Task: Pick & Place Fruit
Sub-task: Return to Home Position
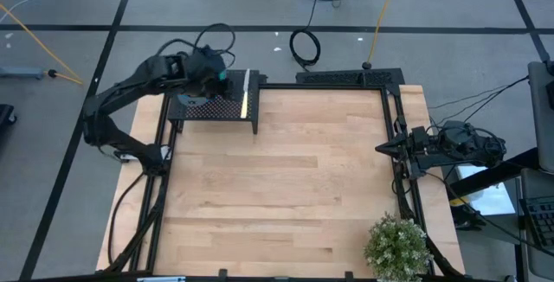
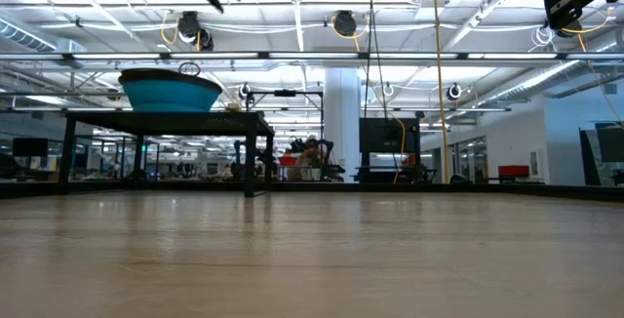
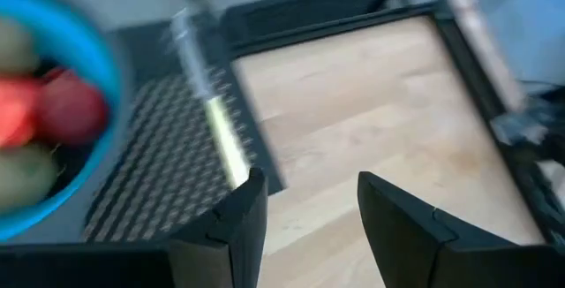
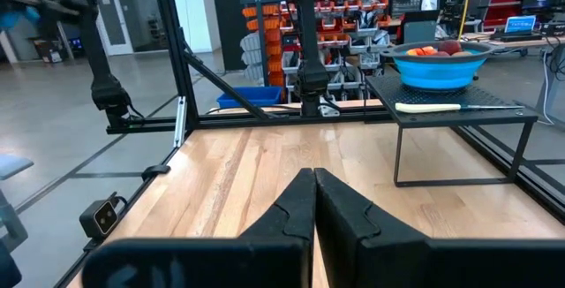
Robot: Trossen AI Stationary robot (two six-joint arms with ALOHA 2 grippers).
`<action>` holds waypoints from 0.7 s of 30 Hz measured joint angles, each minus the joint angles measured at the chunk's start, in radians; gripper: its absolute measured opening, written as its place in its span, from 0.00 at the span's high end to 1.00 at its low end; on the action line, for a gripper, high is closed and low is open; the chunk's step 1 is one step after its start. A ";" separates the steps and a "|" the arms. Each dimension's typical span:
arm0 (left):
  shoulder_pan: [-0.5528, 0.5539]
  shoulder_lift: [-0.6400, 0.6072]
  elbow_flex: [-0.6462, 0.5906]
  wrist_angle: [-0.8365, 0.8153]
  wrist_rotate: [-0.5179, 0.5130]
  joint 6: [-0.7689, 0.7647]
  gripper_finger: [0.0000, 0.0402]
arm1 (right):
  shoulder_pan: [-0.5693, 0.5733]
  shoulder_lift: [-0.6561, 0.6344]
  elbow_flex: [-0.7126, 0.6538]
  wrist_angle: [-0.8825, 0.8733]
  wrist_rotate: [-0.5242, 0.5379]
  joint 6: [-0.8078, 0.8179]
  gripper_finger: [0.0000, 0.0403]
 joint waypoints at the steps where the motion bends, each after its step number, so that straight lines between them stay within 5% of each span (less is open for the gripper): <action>1: -0.018 -0.008 0.000 0.025 -0.003 0.029 0.57 | 0.000 0.000 0.000 0.000 0.000 0.000 1.00; 7: -0.098 -0.044 0.001 0.154 -0.005 0.185 0.65 | 0.000 0.000 0.000 0.000 0.000 0.000 1.00; 15: -0.159 -0.085 0.001 0.197 -0.005 0.298 0.97 | 0.000 0.000 0.000 0.000 0.001 0.000 1.00; 21: -0.209 -0.126 0.000 0.203 -0.006 0.369 0.97 | 0.000 0.000 0.000 0.000 0.006 -0.003 1.00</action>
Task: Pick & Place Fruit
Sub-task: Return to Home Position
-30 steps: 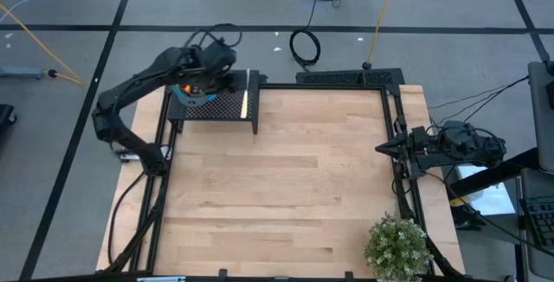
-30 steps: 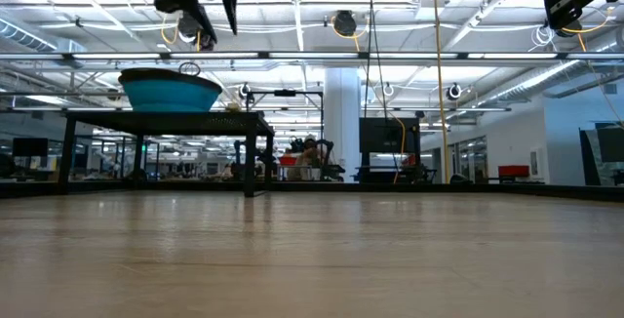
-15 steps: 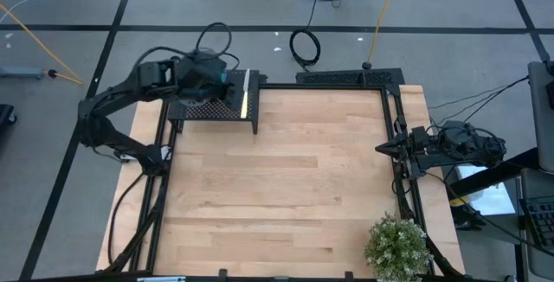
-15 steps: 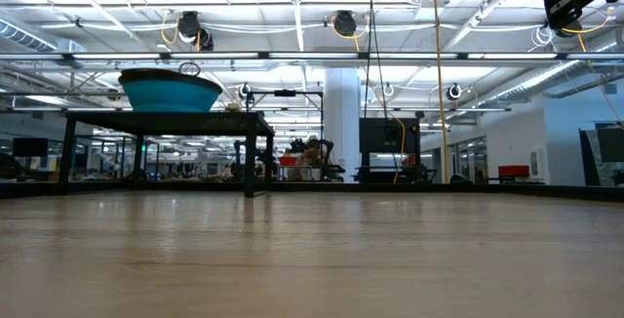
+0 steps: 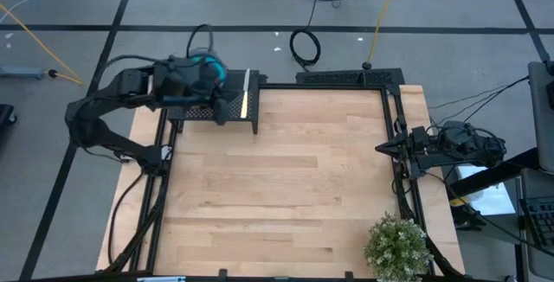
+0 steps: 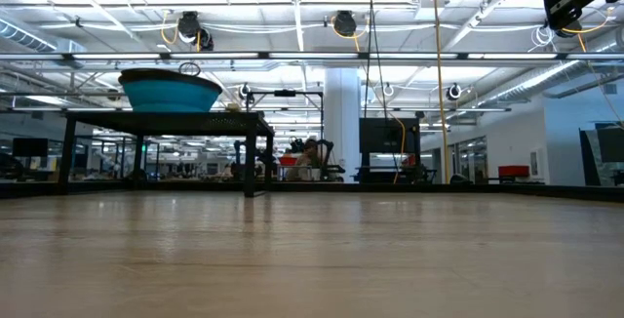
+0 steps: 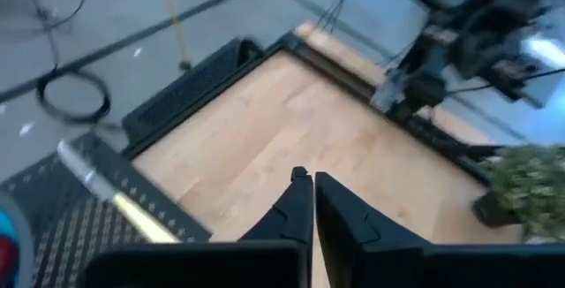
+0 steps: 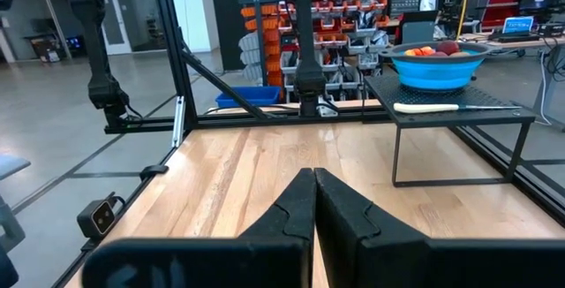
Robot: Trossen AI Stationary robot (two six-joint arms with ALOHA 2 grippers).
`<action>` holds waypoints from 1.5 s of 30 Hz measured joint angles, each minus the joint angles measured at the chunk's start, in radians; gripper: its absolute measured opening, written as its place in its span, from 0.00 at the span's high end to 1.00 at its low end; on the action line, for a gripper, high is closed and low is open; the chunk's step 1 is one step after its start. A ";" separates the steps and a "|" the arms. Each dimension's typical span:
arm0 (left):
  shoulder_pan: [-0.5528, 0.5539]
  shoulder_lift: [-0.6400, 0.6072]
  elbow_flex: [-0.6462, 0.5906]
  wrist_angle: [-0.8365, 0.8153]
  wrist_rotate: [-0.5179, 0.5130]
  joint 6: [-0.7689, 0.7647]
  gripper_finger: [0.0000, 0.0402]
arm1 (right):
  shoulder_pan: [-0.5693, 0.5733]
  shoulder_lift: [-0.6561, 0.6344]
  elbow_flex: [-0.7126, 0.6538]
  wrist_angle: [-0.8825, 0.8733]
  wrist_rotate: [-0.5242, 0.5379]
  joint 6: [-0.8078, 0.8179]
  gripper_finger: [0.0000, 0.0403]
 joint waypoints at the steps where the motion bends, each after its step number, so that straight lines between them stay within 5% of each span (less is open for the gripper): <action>1: -0.014 -0.005 0.001 0.013 -0.005 0.010 0.98 | 0.000 0.000 0.000 0.000 0.000 0.000 1.00; 15: -0.240 -0.141 -0.087 0.121 -0.232 0.128 1.00 | 0.000 0.000 0.000 0.000 0.001 0.000 1.00; 27: -0.288 -0.428 -0.541 0.498 -0.134 0.226 1.00 | 0.000 0.001 0.000 0.000 0.001 0.000 1.00; 45: -0.288 -0.856 -1.052 0.730 -0.036 0.270 0.98 | 0.000 0.000 0.000 0.001 0.001 -0.005 1.00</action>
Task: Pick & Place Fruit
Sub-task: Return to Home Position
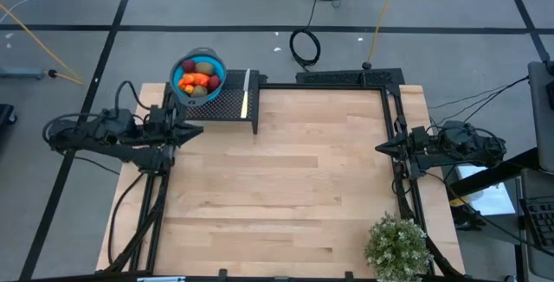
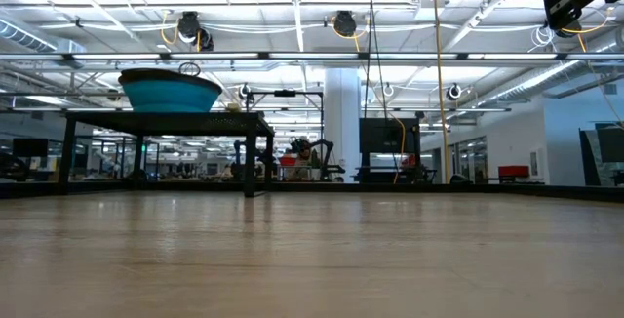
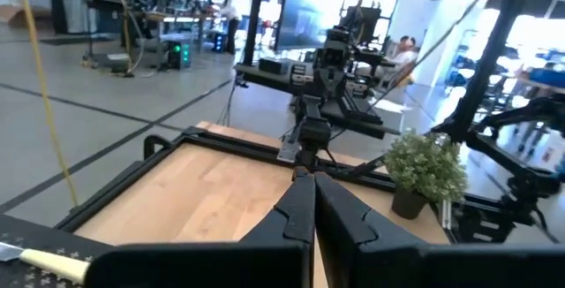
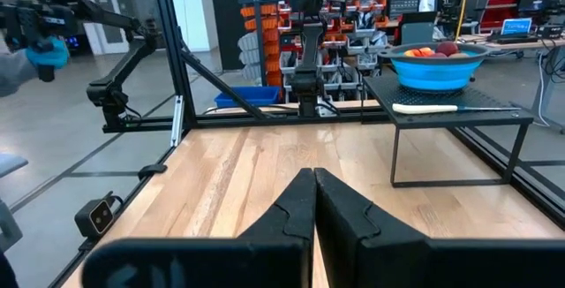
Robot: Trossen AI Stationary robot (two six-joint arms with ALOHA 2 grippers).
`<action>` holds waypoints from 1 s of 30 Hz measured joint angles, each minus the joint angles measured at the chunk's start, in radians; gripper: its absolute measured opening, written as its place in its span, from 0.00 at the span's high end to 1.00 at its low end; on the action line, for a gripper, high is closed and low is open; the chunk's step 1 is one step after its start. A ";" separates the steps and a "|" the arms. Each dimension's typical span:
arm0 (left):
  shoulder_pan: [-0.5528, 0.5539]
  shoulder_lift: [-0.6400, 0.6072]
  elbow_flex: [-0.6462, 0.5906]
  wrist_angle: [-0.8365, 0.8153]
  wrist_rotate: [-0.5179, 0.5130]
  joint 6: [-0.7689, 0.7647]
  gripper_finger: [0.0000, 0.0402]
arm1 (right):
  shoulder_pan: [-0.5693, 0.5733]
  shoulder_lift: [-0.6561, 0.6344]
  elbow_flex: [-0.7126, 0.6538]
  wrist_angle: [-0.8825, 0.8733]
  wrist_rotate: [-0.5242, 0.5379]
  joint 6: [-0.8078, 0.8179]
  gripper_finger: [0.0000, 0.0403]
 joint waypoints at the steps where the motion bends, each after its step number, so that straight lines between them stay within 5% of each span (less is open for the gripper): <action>1: 0.000 -0.021 -0.018 0.003 0.010 0.002 0.99 | 0.000 0.000 0.000 0.000 0.000 -0.001 1.00; 8: 0.000 -0.145 -0.134 0.027 0.040 0.001 0.98 | 0.000 0.007 -0.028 0.112 0.000 -0.021 1.00; 17: 0.000 -0.262 -0.308 0.186 0.075 0.053 0.99 | 0.000 0.008 -0.247 0.326 -0.002 0.036 1.00; 30: 0.002 -0.428 -0.369 0.070 0.083 0.090 0.99 | 0.000 -0.002 -0.274 0.290 -0.005 0.060 1.00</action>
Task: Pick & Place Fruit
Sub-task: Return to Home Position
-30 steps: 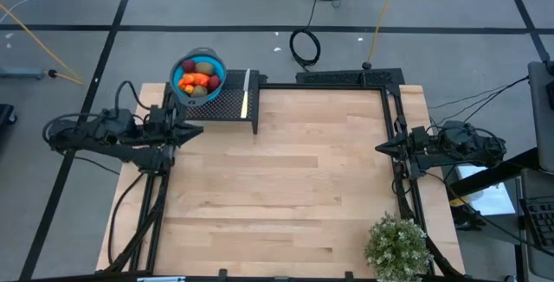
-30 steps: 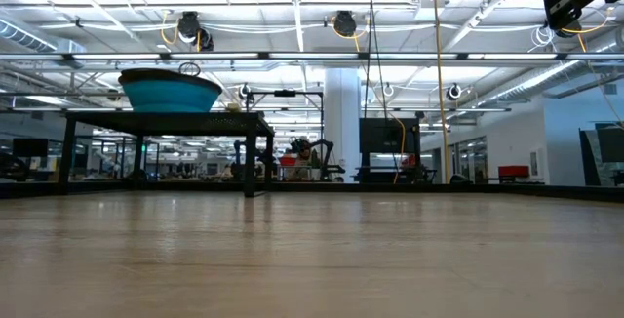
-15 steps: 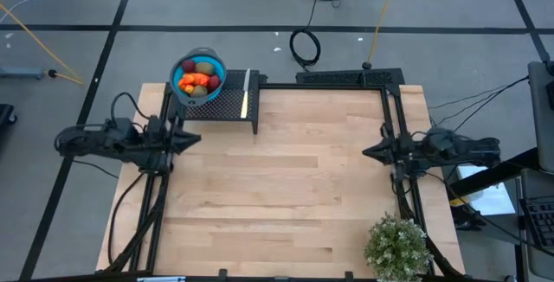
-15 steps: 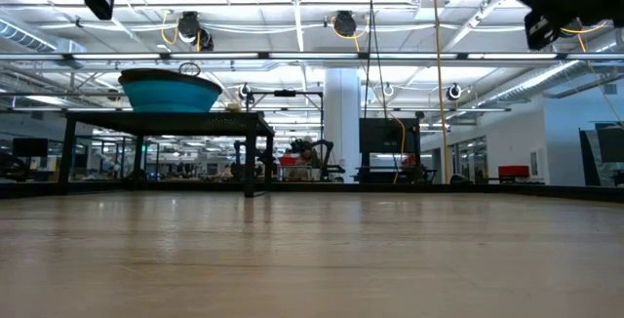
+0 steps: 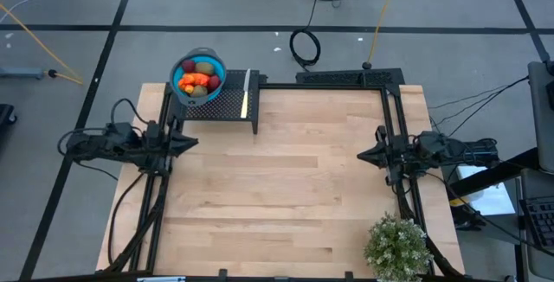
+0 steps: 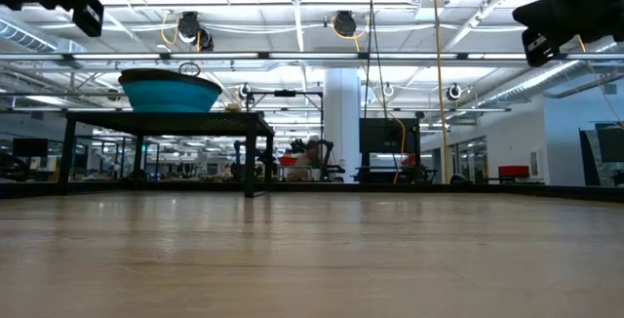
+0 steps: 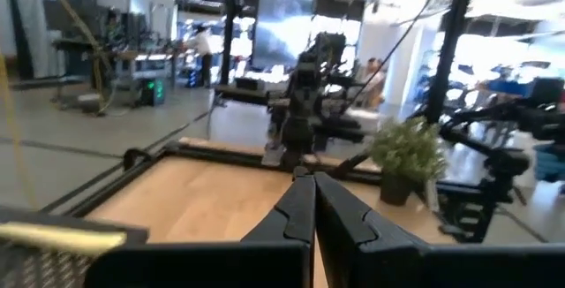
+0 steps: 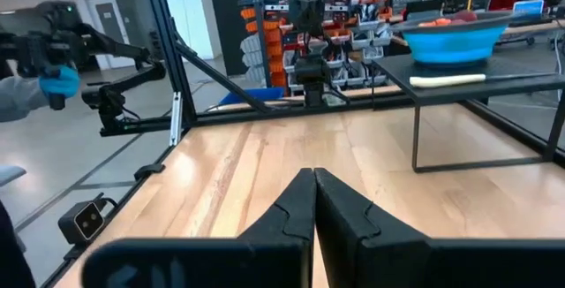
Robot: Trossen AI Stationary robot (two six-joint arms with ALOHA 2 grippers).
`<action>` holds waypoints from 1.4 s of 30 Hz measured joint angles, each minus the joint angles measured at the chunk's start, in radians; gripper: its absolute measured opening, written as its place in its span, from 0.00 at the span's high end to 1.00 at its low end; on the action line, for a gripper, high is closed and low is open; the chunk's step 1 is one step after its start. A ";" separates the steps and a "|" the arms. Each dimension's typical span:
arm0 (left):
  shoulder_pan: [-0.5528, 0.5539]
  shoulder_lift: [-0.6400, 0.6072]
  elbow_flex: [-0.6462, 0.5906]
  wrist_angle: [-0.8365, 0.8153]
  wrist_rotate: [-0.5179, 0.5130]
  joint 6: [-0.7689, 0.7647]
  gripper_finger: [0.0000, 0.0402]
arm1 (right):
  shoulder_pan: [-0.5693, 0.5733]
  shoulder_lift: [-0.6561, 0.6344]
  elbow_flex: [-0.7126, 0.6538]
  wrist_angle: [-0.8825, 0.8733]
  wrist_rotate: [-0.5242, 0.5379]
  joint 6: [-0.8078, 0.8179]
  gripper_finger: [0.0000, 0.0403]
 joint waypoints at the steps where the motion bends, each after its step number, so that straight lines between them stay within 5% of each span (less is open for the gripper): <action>1: 0.000 0.000 0.000 0.008 0.013 -0.002 0.98 | 0.000 0.000 0.000 0.003 -0.003 0.000 1.00; 15: 0.000 0.010 -0.275 0.355 0.053 -0.034 0.99 | 0.000 0.000 -0.167 0.247 -0.025 0.014 1.00; 42: 0.000 0.012 -0.301 0.295 0.011 0.024 0.95 | 0.000 0.001 -0.242 0.281 -0.023 -0.007 1.00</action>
